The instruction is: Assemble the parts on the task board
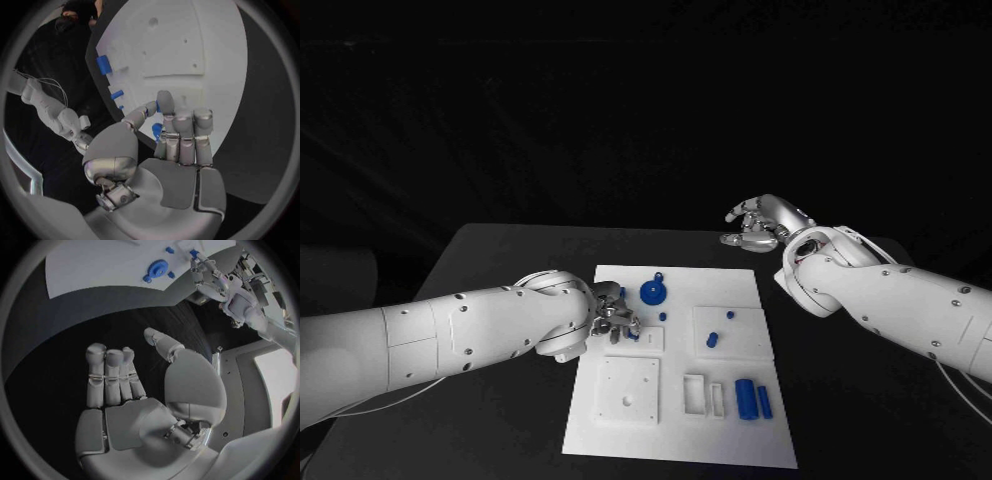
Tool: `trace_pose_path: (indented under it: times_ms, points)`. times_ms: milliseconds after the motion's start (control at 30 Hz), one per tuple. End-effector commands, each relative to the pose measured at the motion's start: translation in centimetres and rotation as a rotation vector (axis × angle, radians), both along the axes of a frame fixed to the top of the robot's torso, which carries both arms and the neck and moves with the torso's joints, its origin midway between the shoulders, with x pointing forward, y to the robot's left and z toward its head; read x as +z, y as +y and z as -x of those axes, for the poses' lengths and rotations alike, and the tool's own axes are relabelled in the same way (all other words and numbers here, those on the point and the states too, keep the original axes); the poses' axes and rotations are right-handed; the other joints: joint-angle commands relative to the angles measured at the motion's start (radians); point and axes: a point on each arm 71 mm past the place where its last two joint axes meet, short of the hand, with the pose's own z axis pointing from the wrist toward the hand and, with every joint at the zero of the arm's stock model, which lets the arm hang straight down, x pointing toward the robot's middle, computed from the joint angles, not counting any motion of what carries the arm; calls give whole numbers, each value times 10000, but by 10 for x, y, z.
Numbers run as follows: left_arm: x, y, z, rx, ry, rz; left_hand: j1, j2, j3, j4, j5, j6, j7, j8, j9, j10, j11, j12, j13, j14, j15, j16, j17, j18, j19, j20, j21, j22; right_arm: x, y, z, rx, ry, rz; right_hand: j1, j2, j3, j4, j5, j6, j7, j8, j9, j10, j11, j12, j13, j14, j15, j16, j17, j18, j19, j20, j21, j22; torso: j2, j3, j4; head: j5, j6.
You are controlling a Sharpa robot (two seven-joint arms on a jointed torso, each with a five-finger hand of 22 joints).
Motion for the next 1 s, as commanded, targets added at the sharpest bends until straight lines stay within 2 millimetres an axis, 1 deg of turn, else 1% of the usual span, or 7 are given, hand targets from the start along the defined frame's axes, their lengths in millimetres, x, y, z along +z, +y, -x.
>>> trace_pose_path:
  times_ms: [33, 267, 400, 500, 567, 733, 1000]
  points:
    - [0, -2, 0, -33, -37, -16, 93, 23, 74, -17, 38, 1100, -859, -7, 295, -27, -105, 54, -1, 253, -588, 59, 14, 262, 53, -1187, 46, 211, 0, 1, 0, 116, 60, 68, 61, 22, -73, 9, 59, -27, 63, 63, 17, 34, -23, 53, -18, 32, -39, 11, -14, 914, 67, 3, -44, 16, 0, 0, -6, 7, -1]
    - [-2, -3, 2, -184, 131, -46, 95, 24, 80, -19, 41, 1102, -859, -19, 303, -31, -107, 63, -2, 256, -590, 101, 28, 270, 56, -1186, 71, 212, 0, 1, 0, 109, 82, 78, 61, 22, -75, 9, 69, -28, 63, 63, 17, 33, -23, 56, -23, 32, -39, 12, -16, 914, 69, 2, -45, 18, -3, -4, -5, 7, -25]
    - [-2, -3, 2, -199, 161, -55, 98, 22, 84, -21, 47, 1104, -860, -25, 309, -33, -108, 69, -3, 257, -592, 128, 37, 276, 55, -1186, 87, 213, -1, 1, 0, 117, 96, 81, 61, 22, -76, 8, 74, -29, 63, 63, 17, 33, -23, 58, -27, 32, -39, 12, -17, 914, 70, 2, -46, 19, -1, 0, 2, 3, -29]
    - [-2, -3, 2, -210, 185, -70, 101, 22, 87, -23, 52, 1107, -861, -29, 313, -35, -108, 73, -3, 258, -593, 147, 43, 280, 55, -1186, 99, 213, -1, 1, 0, 118, 95, 81, 59, 22, -79, 9, 77, -30, 63, 63, 18, 32, -22, 60, -30, 32, -38, 12, -19, 914, 71, 3, -47, 20, 2, 2, -5, 10, -28]
    - [-3, -3, 2, -214, 203, -81, 102, 23, 88, -23, 54, 1108, -861, -31, 315, -35, -109, 75, -3, 258, -594, 154, 45, 282, 55, -1186, 103, 213, -1, 1, 0, 107, 96, 83, 59, 22, -80, 9, 79, -31, 63, 63, 18, 32, -22, 61, -32, 32, -38, 13, -19, 914, 71, 3, -47, 20, 2, 5, -8, 10, -47]
    - [-4, -3, 2, -202, 234, -103, 105, 22, 91, -22, 64, 1112, -862, -44, 325, -40, -111, 85, -5, 268, -598, 210, 63, 291, 55, -1185, 134, 214, -1, 1, 0, 107, 100, 86, 60, 21, -83, 7, 84, -33, 64, 63, 18, 29, -22, 63, -39, 30, -38, 12, -22, 914, 71, 2, -50, 22, -1, -2, -5, 5, -39]
    - [-5, -2, 2, -190, 290, -157, 107, 25, 95, -23, 79, 1118, -863, -55, 336, -45, -112, 96, -7, 271, -600, 260, 77, 301, 54, -1184, 163, 213, -1, 1, 0, 105, 112, 92, 62, 24, -86, 5, 90, -36, 64, 63, 19, 26, -22, 68, -50, 29, -38, 13, -26, 914, 71, 2, -53, 24, -1, 0, -5, 0, -60]
